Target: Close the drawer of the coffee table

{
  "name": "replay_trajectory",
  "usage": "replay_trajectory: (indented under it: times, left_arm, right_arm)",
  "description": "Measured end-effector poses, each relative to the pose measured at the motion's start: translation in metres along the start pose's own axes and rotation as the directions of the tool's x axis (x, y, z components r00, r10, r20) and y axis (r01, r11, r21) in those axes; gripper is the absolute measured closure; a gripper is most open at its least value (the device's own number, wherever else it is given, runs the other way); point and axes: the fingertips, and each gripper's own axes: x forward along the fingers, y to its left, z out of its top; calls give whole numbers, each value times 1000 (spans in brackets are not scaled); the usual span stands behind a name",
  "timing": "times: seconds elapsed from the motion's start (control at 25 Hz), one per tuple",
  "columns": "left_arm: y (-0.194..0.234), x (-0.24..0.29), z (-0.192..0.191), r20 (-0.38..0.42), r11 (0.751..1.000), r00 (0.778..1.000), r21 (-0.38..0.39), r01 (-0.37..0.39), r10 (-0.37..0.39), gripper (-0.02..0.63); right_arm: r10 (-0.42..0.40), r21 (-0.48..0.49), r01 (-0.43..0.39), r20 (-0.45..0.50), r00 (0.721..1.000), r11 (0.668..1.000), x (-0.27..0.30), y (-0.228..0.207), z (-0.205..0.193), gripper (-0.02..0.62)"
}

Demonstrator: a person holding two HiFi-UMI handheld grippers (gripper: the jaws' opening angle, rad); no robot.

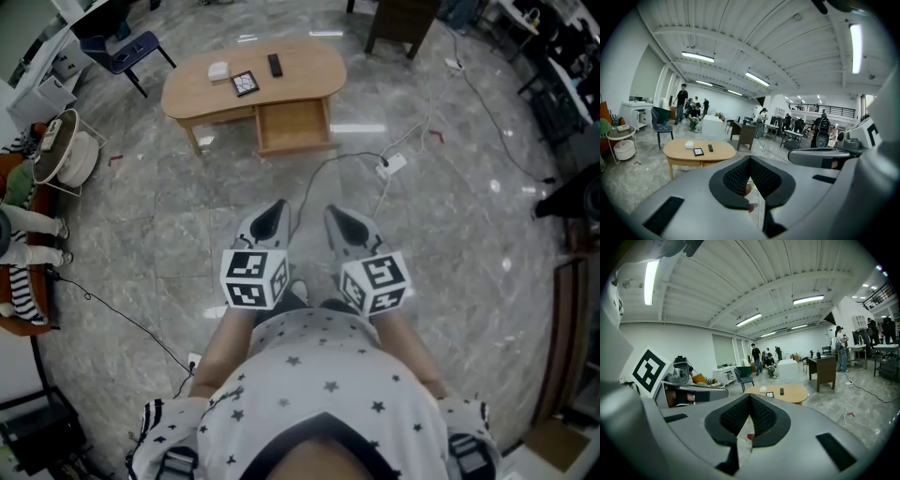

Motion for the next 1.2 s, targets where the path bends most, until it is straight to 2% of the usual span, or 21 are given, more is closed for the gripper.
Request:
replay_trajectory:
  times: [0.32,0.88,1.2]
  left_arm:
    - [24,18,3,-1,1000,1000,1,-2,2,600]
    - [42,48,12,-19,1000,1000,0,19,-19,600]
    - [65,87,20,-19,1000,1000,-15,-4,3,600]
  right_arm:
    - [-7,4,7,2,1000,1000,26,-5,3,589]
    - [10,37,-10,-19,1000,999,62,-17,7,589]
    - [31,35,-30,-26,999,999,101,-46,13,589]
